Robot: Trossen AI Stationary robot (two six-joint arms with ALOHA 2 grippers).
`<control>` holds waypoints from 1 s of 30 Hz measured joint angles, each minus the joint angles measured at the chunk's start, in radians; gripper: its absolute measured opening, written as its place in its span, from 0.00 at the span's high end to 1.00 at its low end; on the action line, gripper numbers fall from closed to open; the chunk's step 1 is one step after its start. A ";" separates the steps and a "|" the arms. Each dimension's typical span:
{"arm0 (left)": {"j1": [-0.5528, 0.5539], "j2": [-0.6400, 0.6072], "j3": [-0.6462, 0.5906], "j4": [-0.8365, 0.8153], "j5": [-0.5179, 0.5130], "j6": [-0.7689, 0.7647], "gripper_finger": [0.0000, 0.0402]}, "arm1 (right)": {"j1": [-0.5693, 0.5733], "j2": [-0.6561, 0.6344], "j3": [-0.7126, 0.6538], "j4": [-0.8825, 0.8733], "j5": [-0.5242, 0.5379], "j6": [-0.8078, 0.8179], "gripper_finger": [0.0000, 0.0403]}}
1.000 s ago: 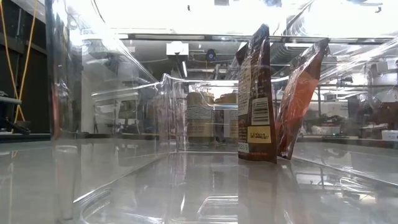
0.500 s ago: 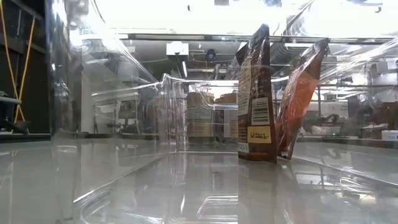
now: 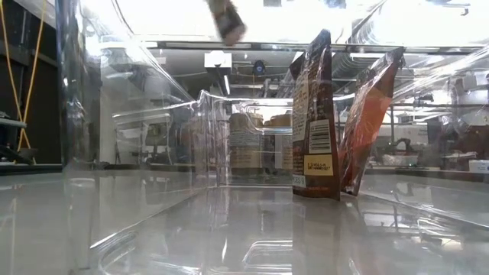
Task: Sort spices by type
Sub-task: Put the orange seasoning pack into the bottom transparent bin
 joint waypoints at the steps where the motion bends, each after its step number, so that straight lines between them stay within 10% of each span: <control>1: 0.008 0.040 0.042 -0.012 0.045 0.036 0.99 | 0.000 0.000 0.000 0.000 0.000 0.003 0.53; 11: 0.005 0.245 0.207 -0.123 0.304 0.131 0.99 | 0.000 -0.008 0.000 0.000 0.007 0.021 0.53; 30: 0.038 0.452 0.203 -0.051 0.271 0.226 0.99 | 0.000 -0.008 0.000 0.000 0.034 0.047 0.53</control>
